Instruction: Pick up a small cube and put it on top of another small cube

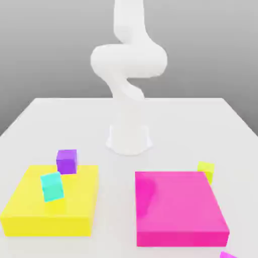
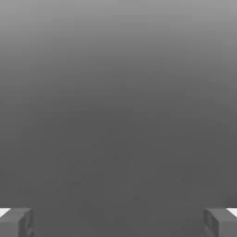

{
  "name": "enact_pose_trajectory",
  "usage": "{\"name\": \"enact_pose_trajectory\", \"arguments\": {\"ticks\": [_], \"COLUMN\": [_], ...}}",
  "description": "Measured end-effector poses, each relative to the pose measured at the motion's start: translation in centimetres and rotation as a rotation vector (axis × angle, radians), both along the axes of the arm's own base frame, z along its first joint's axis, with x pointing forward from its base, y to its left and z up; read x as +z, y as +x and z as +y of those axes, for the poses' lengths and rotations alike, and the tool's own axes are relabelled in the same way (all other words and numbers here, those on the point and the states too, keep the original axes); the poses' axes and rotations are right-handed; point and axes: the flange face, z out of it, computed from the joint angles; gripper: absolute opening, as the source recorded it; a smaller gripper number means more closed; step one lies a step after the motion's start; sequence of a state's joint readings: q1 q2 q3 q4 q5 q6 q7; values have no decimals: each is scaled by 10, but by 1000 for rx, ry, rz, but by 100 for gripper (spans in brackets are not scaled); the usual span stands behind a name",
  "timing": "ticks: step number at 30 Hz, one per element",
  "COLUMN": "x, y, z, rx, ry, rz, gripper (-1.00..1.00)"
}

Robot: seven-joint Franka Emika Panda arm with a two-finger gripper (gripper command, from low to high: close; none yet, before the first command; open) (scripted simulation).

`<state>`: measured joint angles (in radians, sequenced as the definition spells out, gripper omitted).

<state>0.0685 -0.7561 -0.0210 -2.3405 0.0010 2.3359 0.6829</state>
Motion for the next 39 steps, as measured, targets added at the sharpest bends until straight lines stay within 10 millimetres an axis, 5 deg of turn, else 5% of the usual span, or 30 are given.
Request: {"name": "enact_pose_trajectory", "arguments": {"ticks": [8, 17, 28, 39], "x": [-110, -236, -376, -482], "y": [37, 27, -51, -154], "z": [66, 149, 222, 234], "rx": [470, 1024, 1738, 2427], "ry": [-222, -463, -745, -976], "rz": [120, 201, 231, 194], "gripper": [0, 0, 0, 0]}}
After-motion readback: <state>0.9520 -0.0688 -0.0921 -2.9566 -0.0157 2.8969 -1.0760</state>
